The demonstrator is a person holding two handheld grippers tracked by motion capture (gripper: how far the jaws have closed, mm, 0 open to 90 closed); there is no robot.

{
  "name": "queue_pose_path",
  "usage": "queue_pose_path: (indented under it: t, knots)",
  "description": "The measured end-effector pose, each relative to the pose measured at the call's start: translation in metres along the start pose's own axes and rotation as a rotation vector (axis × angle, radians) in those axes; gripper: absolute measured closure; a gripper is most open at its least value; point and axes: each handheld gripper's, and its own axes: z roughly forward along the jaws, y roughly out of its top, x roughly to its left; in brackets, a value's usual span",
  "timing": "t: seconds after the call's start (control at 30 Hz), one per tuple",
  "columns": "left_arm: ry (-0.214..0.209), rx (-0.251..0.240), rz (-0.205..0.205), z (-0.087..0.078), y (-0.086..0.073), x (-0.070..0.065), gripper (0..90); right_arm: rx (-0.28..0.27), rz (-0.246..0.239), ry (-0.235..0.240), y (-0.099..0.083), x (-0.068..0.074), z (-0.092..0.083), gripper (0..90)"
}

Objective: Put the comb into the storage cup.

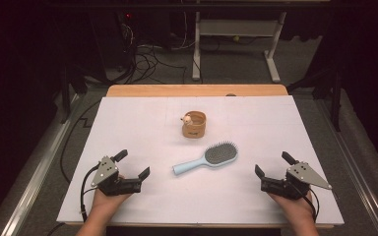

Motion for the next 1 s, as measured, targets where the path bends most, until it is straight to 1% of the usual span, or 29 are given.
queue_pose_path:
  t: [0.13, 0.17, 0.23, 0.3, 0.43, 0.47, 0.5, 0.53, 0.57, 0.6, 0.63, 0.67, 0.83, 1.0]
  knots:
    - [0.000, 0.006, 0.006, 0.0000, 0.0010, 0.0007, 0.2, 0.006, 0.002, -0.002, -0.0004, -0.0016, -0.0001, 0.3]
    - [0.002, 0.002, -0.008, -0.0001, 0.0015, -0.0004, 0.2, 0.007, 0.004, -0.003, -0.0005, -0.0016, -0.0003, 0.3]
    - [-0.001, -0.004, -0.002, -0.0001, 0.0019, -0.0004, 0.2, 0.005, 0.002, -0.004, -0.0004, -0.0016, -0.0010, 0.3]
    - [0.000, -0.008, -0.013, 0.0001, 0.0021, -0.0010, 0.2, 0.002, 0.000, -0.005, -0.0001, -0.0019, -0.0014, 0.3]
    - [0.003, -0.012, -0.010, 0.0007, 0.0031, -0.0004, 0.2, 0.004, 0.002, -0.006, -0.0002, -0.0022, -0.0012, 0.3]
    - [0.005, -0.015, -0.016, 0.0010, 0.0034, -0.0008, 0.2, 0.005, 0.002, -0.005, -0.0002, -0.0022, -0.0013, 0.3]
    - [0.005, -0.015, -0.016, 0.0010, 0.0034, -0.0008, 0.2, 0.005, 0.002, -0.005, -0.0002, -0.0022, -0.0013, 0.3]
    - [-0.002, -0.010, -0.006, 0.0006, 0.0041, -0.0002, 0.2, 0.004, 0.002, -0.005, -0.0002, -0.0025, -0.0011, 0.3]
    - [-0.001, -0.012, -0.016, 0.0005, 0.0038, -0.0010, 0.2, 0.005, 0.003, -0.005, -0.0003, -0.0024, -0.0010, 0.3]
    - [-0.004, -0.010, -0.005, 0.0002, 0.0039, -0.0003, 0.2, 0.007, 0.002, -0.004, -0.0003, -0.0026, -0.0011, 0.3]
    - [-0.004, -0.010, -0.005, 0.0002, 0.0039, -0.0003, 0.2, 0.007, 0.002, -0.005, -0.0002, -0.0025, -0.0010, 0.3]
    - [-0.002, -0.012, -0.019, 0.0004, 0.0039, -0.0013, 0.2, 0.008, 0.004, -0.003, -0.0002, -0.0025, -0.0009, 0.3]
    - [-0.008, -0.010, -0.004, 0.0000, 0.0047, -0.0004, 0.2, 0.011, 0.007, 0.003, -0.0003, -0.0022, -0.0004, 0.3]
    - [-0.010, -0.010, -0.005, -0.0003, 0.0048, -0.0005, 0.2, 0.024, 0.012, 0.008, -0.0002, -0.0018, -0.0004, 2.3]
